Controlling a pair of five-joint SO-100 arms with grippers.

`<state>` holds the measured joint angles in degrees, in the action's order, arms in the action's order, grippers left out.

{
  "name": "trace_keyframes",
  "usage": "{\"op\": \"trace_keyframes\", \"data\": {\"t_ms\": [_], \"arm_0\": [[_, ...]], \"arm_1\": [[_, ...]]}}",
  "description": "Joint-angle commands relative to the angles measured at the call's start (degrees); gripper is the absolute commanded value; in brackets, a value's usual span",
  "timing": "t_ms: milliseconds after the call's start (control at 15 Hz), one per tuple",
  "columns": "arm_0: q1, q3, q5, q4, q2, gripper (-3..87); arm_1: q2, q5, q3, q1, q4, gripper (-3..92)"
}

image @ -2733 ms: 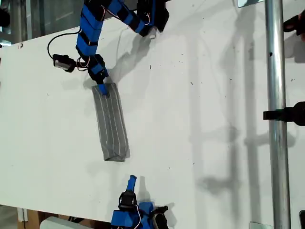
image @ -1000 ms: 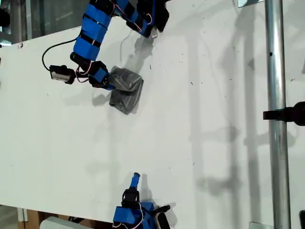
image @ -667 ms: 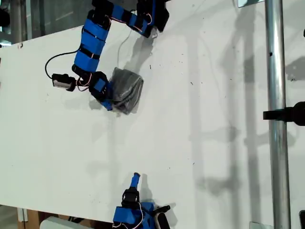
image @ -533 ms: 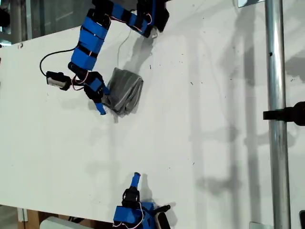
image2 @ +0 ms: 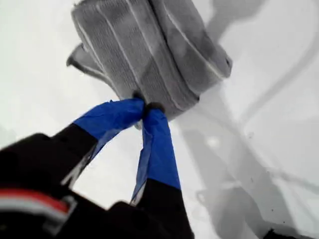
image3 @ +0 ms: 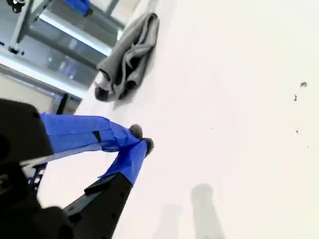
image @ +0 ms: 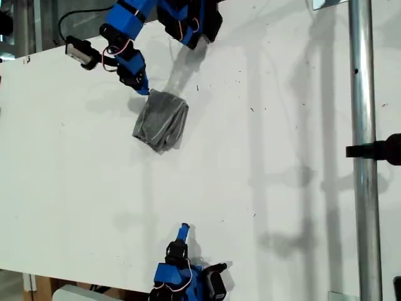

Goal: Grasp corners of a towel and fold twice.

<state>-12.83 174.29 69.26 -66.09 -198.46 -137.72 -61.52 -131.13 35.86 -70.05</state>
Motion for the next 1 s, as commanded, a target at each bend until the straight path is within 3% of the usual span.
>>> {"op": "trace_keyframes", "data": {"t_ms": [0,133,333,400,467,600,667,933], "arm_0": [[-0.35,1.93,5.36,-1.85,-0.44,-2.9],[0.79,3.16,10.02,-3.16,-0.44,-2.9],[8.00,4.48,26.46,-7.91,-0.44,-2.1],[10.63,4.48,26.19,-7.91,-0.44,1.0],[13.01,4.48,17.49,-8.00,-0.44,1.2],[15.82,4.48,-14.50,-7.73,-0.44,1.0],[15.82,4.48,-14.85,-7.65,-0.44,0.8],[15.64,4.48,-13.45,-7.82,-0.44,0.6]], "arm_1": [[-20.04,-3.69,-17.49,-2.02,-2.11,-0.2],[-33.66,-6.68,-26.37,-3.96,-5.71,-0.2],[-50.63,-25.40,-34.72,-8.09,-10.90,-0.2],[-50.45,-28.65,-34.72,-8.88,-10.99,3.2],[-50.45,-31.38,-34.80,-10.99,-12.39,5.9],[-50.45,-27.69,-34.45,-15.47,-13.27,6.8],[-50.45,-23.29,-34.37,-16.35,-13.80,6.8],[-50.45,-23.64,-34.45,-18.46,-13.80,6.8]]}}
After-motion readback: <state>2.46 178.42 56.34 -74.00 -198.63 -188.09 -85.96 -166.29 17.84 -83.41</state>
